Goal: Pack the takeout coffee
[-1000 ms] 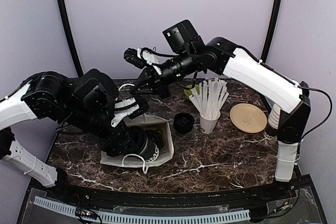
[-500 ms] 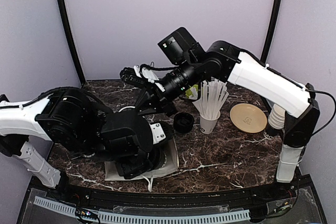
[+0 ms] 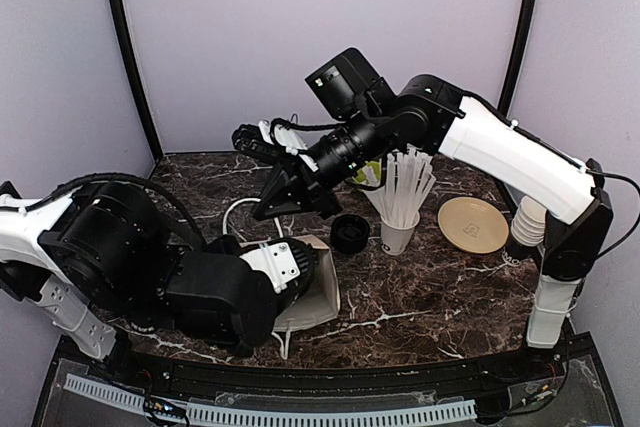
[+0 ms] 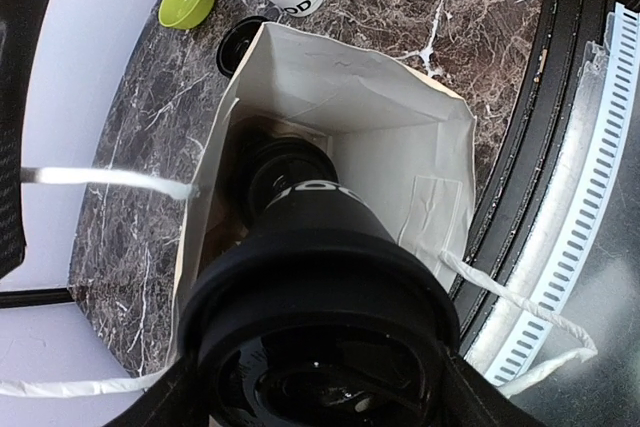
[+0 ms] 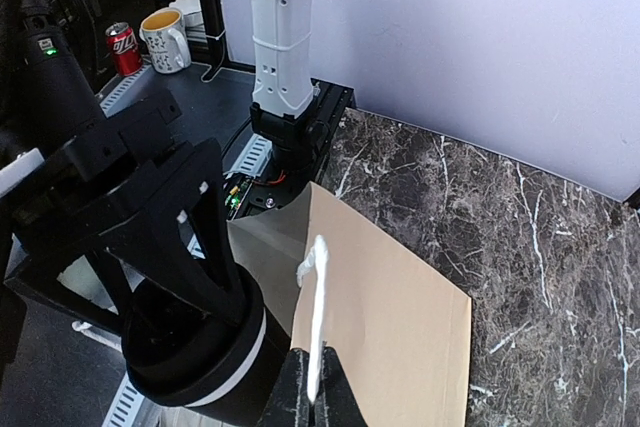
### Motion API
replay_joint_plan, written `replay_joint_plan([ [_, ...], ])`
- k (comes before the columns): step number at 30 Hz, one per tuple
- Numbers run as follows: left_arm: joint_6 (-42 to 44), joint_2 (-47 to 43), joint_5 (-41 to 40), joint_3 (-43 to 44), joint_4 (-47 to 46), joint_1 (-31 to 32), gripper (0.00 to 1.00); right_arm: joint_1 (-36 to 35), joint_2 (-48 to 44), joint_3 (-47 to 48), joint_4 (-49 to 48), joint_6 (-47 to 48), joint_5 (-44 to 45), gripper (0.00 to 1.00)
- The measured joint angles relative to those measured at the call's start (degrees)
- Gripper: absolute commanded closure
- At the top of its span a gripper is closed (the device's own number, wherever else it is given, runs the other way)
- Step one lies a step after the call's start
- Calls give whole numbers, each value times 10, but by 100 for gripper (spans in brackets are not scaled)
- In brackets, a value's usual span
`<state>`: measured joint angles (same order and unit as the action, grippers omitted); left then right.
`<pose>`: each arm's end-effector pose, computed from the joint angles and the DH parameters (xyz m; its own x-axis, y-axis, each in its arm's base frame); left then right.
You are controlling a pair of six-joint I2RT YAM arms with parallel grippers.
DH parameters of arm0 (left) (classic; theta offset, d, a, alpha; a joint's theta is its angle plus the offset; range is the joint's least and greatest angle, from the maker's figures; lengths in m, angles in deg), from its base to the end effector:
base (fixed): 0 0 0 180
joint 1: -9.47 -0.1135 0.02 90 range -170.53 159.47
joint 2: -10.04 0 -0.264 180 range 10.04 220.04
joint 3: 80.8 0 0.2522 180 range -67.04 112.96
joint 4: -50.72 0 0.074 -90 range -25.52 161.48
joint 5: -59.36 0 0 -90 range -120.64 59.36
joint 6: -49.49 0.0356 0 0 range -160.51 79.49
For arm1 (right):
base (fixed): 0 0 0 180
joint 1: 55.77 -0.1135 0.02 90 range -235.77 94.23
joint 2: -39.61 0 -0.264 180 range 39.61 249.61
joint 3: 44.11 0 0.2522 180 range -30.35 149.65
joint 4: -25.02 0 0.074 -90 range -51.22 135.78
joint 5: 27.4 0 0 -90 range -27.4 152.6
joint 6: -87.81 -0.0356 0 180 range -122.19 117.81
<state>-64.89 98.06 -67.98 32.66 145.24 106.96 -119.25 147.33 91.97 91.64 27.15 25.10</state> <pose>-0.0145 -0.2756 0.3901 -0.2261 0.7977 -0.5591 0.7939 0.4835 0.3686 0.1604 0.3699 0.4215 0.2114 -0.4470 -0.8692 -0.9404 -0.3355 -0.0561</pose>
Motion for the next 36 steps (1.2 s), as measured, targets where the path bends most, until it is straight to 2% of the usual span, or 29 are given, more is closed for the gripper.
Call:
replay_joint_plan([
  [5,-23,-8,-24,-18,8,11,66,0,0,0,7,4,0,100],
  [9,-51,-42,-57,-77,14,8,67,0,0,0,12,6,0,100],
  [20,-99,-89,-87,-171,21,-50,67,0,-1,0,13,6,13,100],
  [36,-58,-109,-113,-276,-83,-66,69,-9,-1,7,50,32,-19,100],
])
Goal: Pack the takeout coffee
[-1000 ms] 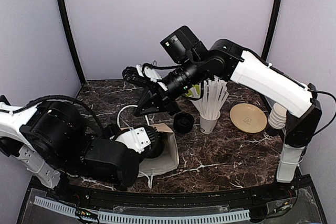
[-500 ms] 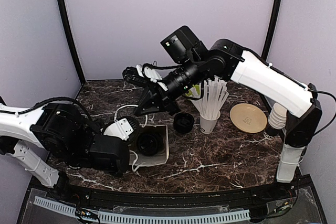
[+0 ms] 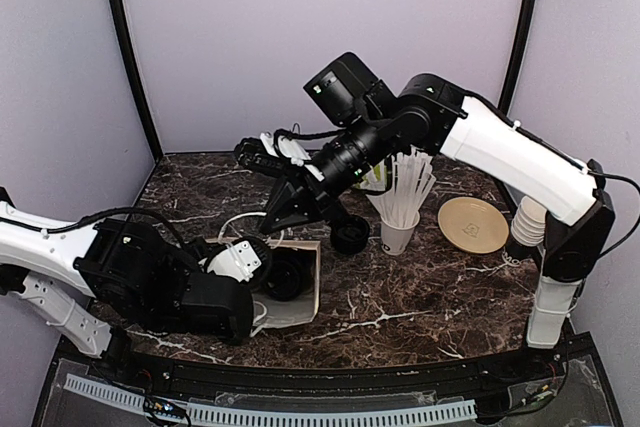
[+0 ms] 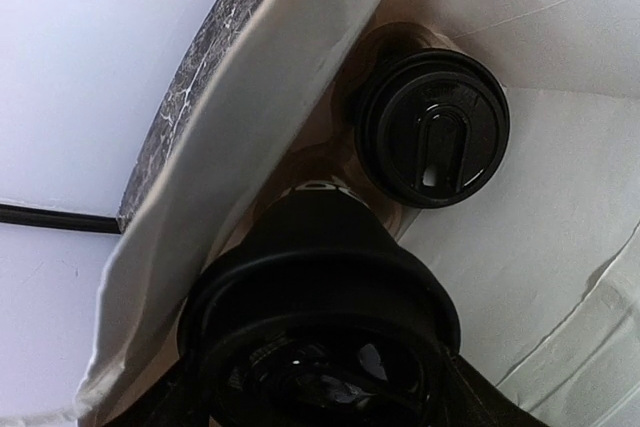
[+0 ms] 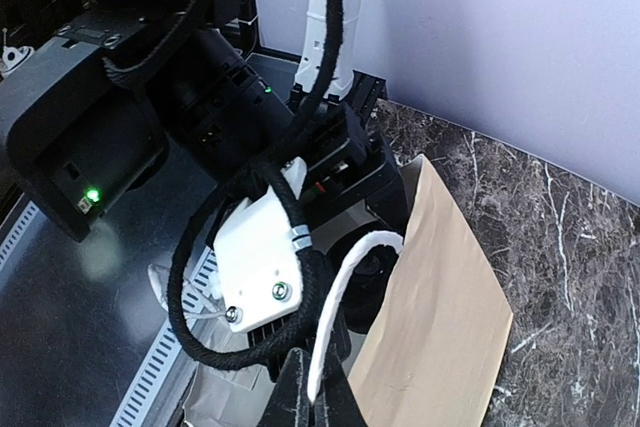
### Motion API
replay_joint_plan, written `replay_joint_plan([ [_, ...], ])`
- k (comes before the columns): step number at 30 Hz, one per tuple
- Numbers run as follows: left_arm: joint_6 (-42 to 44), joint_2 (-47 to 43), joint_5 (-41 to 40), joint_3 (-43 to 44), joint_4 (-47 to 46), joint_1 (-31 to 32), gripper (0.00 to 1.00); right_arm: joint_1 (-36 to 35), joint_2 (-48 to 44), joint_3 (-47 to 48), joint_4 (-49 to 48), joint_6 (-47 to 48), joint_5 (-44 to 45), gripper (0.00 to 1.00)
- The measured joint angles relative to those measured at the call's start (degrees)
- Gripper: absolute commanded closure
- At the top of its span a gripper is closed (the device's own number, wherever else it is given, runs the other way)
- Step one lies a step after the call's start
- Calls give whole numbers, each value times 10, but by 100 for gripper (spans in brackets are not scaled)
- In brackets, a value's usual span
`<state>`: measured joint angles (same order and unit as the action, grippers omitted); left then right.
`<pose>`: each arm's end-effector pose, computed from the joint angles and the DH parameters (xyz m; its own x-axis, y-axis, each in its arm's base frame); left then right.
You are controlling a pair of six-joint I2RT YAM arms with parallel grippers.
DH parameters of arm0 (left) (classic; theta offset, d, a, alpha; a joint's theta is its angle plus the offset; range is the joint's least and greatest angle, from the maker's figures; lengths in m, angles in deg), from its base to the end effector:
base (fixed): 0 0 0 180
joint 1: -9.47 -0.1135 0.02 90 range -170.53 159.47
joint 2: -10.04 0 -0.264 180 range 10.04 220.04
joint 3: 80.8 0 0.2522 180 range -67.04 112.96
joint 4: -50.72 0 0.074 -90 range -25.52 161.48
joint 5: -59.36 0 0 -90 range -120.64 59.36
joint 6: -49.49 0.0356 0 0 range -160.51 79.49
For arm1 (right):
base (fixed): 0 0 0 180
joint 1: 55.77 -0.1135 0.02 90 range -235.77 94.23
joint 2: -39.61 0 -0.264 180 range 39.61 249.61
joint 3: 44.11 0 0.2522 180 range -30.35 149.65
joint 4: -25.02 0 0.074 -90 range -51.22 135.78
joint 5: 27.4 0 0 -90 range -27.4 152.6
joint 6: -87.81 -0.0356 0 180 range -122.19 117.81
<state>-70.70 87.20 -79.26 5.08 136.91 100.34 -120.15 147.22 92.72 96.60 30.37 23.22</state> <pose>0.0232 -0.2322 0.3139 -0.3208 0.7669 -0.5559 0.5809 0.6229 0.5240 0.1504 0.3659 0.4198 0.2386 -0.4644 -0.8529 -0.9151 -0.4016 -0.0374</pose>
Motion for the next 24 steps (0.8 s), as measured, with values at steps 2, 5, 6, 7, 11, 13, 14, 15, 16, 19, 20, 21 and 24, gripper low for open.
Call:
replay_joint_plan([
  [2,13,-9,-6,-16,-18,-3,69,-3,0,0,8,7,-3,100],
  [5,30,-20,-12,-31,-40,-8,69,-7,0,0,18,15,-7,100],
  [6,35,-22,-14,-34,-45,-11,69,-8,0,0,22,17,-9,100],
  [7,40,-23,-15,-37,-51,-12,69,-9,0,1,25,19,-10,100],
  [11,56,-23,-14,-51,-72,-19,69,-10,2,10,33,26,-12,100],
  [13,63,-23,-12,-57,-81,-21,70,-10,3,16,35,27,-14,100],
  [14,65,-23,-10,-60,-85,-21,70,-10,5,20,35,27,-16,100],
  [15,67,-23,-7,-62,-89,-22,70,-10,5,21,35,27,-16,100],
  [16,67,-23,-6,-64,-91,-22,71,-10,6,22,36,25,-16,100],
  [19,66,-23,-5,-75,-104,-23,72,-10,9,28,35,21,-17,100],
  [20,66,-23,-5,-78,-108,-23,73,-10,10,29,35,20,-17,100],
  [21,65,-23,-7,-82,-115,-23,73,-10,11,29,35,18,-17,100],
  [24,59,-23,-19,-96,-132,-23,73,-10,13,29,35,16,-17,100],
])
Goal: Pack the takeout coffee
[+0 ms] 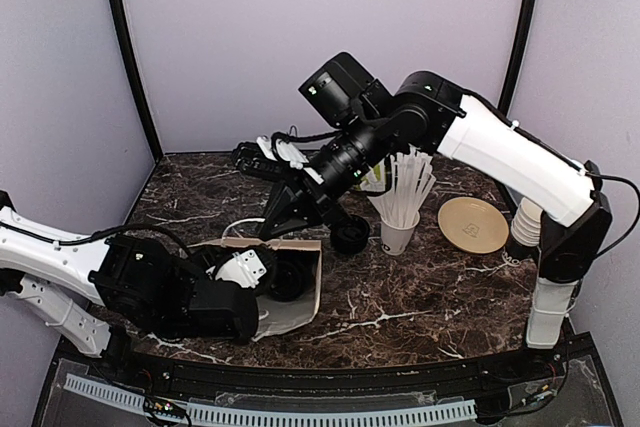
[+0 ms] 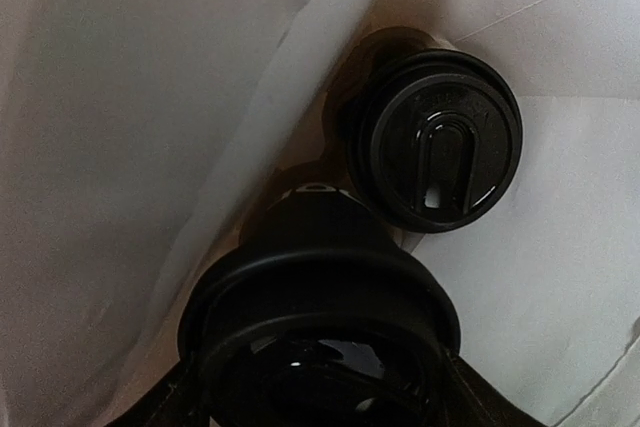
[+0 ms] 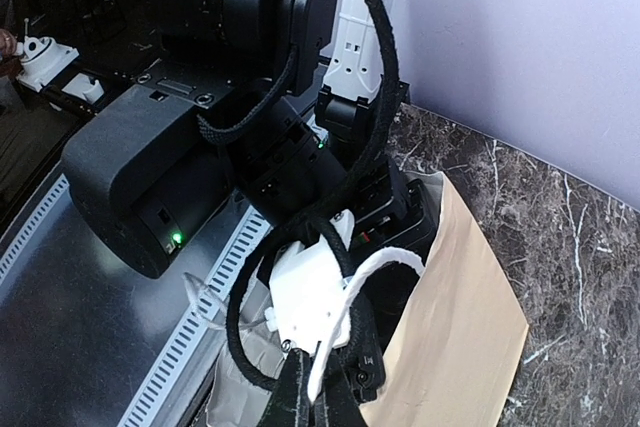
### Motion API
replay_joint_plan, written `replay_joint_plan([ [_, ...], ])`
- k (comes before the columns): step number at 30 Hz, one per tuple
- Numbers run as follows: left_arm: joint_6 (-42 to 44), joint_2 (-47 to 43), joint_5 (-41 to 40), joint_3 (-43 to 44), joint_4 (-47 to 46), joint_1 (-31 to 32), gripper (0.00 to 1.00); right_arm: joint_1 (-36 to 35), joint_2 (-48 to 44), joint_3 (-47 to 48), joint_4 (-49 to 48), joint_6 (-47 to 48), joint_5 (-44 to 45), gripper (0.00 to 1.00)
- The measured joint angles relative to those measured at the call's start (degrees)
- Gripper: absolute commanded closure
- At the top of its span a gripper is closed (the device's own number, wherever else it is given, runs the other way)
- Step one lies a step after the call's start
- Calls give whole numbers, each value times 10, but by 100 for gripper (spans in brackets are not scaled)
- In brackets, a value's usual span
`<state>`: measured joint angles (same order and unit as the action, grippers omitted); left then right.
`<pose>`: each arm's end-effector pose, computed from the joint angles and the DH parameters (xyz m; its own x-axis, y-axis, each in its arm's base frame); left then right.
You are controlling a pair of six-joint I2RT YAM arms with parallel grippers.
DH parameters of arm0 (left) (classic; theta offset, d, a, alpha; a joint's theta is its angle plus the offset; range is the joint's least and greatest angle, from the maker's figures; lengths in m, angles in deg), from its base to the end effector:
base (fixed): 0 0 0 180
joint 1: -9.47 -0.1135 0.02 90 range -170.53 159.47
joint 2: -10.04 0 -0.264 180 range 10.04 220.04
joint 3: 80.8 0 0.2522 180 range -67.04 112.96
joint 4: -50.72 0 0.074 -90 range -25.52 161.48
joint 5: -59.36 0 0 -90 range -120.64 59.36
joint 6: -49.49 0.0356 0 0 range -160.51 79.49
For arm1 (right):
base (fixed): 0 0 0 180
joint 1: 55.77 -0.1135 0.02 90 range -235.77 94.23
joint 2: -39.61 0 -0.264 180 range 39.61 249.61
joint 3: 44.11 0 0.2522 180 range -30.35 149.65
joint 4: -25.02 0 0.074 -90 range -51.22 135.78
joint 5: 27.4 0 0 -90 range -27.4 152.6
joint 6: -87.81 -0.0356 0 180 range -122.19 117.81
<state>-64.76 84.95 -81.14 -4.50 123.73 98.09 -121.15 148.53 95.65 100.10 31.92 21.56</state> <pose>0.0331 -0.2331 0.2828 -0.2796 0.7588 -0.5882 0.5651 0.6254 0.5381 0.1431 0.3683 0.4222 0.2538 -0.4615 -0.8501 -0.8930 -0.4496 -0.0225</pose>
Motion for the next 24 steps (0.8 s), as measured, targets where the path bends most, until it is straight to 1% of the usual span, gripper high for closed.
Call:
replay_joint_plan([
  [5,-7,-3,-20,-31,-37,-1,73,0,3,0,0,-2,0,100],
  [9,-16,-5,-23,-38,-50,-5,74,0,5,2,0,-3,0,100],
  [15,-69,-2,-23,-36,-25,-6,75,0,9,9,0,-5,-1,100],
  [24,-138,48,-30,-10,21,-6,76,0,18,14,-5,-25,3,100],
])
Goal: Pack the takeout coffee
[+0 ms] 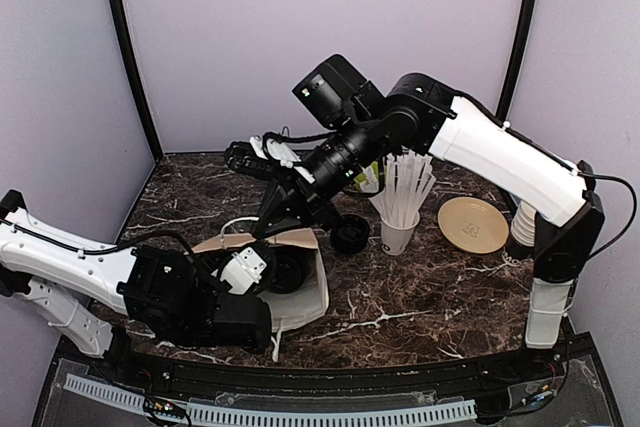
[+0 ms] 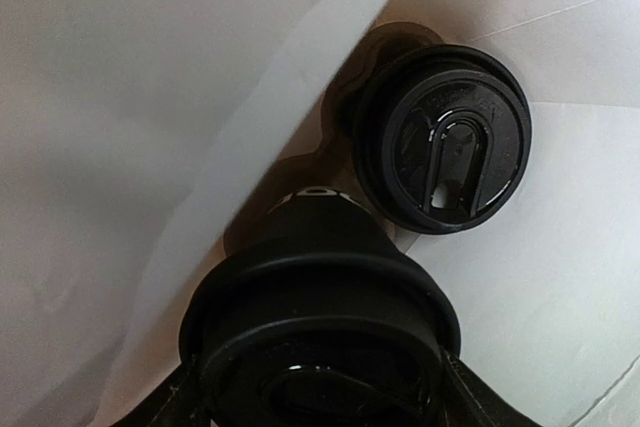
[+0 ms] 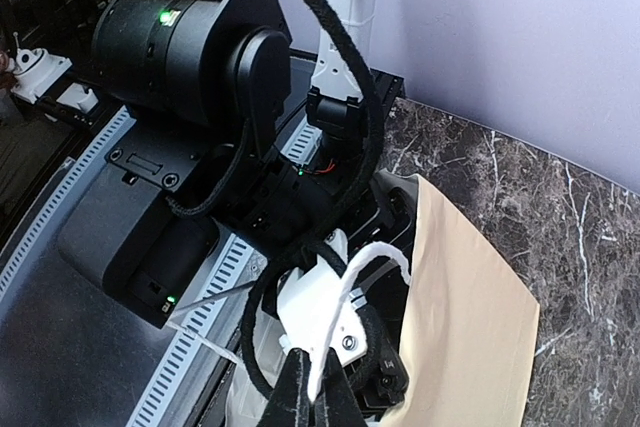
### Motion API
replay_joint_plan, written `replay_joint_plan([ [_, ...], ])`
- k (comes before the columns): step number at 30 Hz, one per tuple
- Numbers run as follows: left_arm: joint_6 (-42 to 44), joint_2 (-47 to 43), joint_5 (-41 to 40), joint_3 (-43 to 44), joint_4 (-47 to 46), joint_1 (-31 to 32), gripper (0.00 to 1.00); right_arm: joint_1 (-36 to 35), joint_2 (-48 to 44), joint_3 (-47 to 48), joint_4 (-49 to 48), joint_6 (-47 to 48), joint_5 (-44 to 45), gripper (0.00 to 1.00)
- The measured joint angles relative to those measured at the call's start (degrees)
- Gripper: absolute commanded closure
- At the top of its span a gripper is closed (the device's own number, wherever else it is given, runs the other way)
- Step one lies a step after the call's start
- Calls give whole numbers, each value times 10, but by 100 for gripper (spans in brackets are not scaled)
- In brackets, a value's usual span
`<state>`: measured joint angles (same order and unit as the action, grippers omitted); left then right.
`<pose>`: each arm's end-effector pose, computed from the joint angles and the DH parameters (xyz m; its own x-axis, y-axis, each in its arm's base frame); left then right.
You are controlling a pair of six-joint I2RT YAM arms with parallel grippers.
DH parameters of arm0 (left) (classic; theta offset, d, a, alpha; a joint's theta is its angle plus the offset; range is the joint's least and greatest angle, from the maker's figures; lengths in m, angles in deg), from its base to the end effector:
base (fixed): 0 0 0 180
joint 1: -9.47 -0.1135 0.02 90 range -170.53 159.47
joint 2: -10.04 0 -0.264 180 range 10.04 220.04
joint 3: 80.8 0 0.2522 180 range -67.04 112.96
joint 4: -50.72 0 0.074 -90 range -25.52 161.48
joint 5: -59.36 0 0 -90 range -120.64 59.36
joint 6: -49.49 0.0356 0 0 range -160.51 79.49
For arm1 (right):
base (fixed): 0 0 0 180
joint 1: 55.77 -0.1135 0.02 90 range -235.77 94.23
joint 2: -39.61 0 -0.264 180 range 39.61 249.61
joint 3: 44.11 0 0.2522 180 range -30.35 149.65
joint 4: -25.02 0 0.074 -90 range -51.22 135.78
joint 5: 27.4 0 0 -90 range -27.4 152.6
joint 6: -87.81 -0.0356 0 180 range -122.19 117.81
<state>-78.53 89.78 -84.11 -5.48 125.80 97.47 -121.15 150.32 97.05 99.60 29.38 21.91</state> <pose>0.0370 -0.2406 0.2602 -0.3903 0.6712 -0.6302 0.4435 0.7369 0.5102 0.1469 0.3763 0.4179 0.2158 -0.4820 -0.8492 -0.9053 -0.4247 0.0110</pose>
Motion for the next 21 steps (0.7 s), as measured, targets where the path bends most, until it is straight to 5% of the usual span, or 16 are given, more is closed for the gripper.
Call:
replay_joint_plan([
  [21,50,-26,59,-51,-49,-84,78,0,4,2,-22,-25,-9,100],
])
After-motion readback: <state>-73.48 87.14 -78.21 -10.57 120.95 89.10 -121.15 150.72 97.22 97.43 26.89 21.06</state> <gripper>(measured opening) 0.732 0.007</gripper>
